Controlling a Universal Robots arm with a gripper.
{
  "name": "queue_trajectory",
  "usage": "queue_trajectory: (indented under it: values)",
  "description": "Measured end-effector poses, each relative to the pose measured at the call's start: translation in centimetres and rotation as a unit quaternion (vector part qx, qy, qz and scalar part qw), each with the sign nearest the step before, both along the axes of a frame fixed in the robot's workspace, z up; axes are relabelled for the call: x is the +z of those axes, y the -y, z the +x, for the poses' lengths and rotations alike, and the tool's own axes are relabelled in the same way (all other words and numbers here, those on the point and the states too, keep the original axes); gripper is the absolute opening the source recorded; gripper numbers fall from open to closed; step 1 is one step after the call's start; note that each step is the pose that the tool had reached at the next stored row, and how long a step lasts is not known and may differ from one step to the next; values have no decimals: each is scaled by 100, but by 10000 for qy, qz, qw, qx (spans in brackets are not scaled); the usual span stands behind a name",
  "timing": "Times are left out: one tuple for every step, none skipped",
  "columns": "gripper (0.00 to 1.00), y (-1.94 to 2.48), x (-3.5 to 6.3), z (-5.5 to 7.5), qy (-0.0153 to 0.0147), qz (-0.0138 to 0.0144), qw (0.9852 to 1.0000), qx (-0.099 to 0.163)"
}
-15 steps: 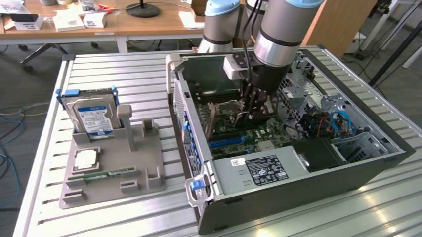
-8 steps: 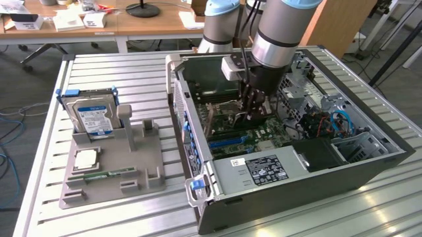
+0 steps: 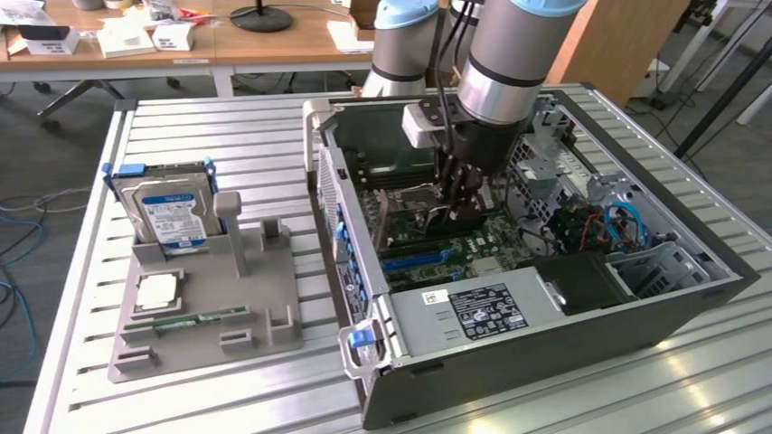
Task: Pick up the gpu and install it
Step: 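Insert the gpu into the slot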
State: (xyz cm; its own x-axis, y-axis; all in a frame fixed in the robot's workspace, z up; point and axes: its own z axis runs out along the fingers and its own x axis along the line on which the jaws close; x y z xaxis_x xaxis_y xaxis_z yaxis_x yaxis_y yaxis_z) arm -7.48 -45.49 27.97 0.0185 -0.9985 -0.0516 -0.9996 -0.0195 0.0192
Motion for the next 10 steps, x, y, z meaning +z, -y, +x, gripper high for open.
queue_trajectory:
  values:
    - [26,0,0,-1,0,0,10000,-1]
    - [26,0,0,-2,0,0,10000,0]
    - [26,0,0,-3,0,0,10000,1]
    - [26,0,-1,-3,1,0,10000,5]
    - [26,0,-1,-4,1,0,10000,10]
    - [26,0,-1,-5,1,-1,10000,15]
    - [26,0,-2,-6,1,0,10000,21]
    - [26,0,-3,-8,1,0,10000,25]
    - [26,0,-4,-9,1,0,10000,30]
    - [26,1,-6,-10,2,1,10000,34]
